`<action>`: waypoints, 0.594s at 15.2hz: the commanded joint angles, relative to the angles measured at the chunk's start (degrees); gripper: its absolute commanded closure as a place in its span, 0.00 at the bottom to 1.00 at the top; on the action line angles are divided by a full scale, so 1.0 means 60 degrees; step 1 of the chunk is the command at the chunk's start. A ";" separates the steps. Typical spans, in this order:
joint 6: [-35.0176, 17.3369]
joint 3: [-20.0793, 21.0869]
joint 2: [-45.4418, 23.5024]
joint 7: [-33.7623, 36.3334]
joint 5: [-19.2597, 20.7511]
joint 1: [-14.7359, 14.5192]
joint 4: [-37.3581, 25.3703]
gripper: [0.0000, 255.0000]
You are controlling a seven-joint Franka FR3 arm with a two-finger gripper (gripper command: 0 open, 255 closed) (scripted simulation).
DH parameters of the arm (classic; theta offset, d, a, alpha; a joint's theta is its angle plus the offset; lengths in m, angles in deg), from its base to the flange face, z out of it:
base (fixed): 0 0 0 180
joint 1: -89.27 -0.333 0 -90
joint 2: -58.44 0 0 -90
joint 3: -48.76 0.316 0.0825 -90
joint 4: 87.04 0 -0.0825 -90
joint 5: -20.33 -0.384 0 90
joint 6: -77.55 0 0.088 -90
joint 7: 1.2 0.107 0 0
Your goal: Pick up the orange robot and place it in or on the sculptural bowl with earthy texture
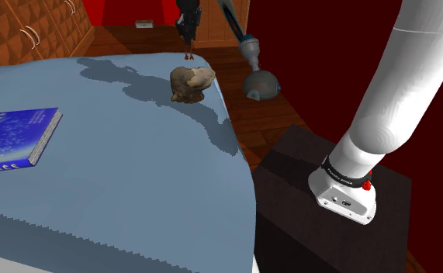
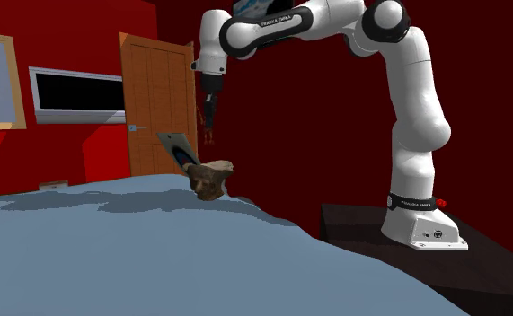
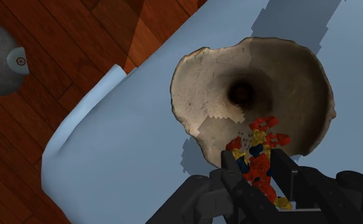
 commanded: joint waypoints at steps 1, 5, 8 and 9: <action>-0.0232 -0.0007 -0.0036 0.0045 0.0029 0.0003 0.0197 1.00; -0.0711 -0.0024 -0.0103 0.0144 0.0091 0.0012 0.0619 1.00; -0.1062 -0.0039 -0.0174 0.0223 0.0148 0.0015 0.0908 1.00; -0.1170 -0.0045 -0.0200 0.0249 0.0168 0.0015 0.0994 1.00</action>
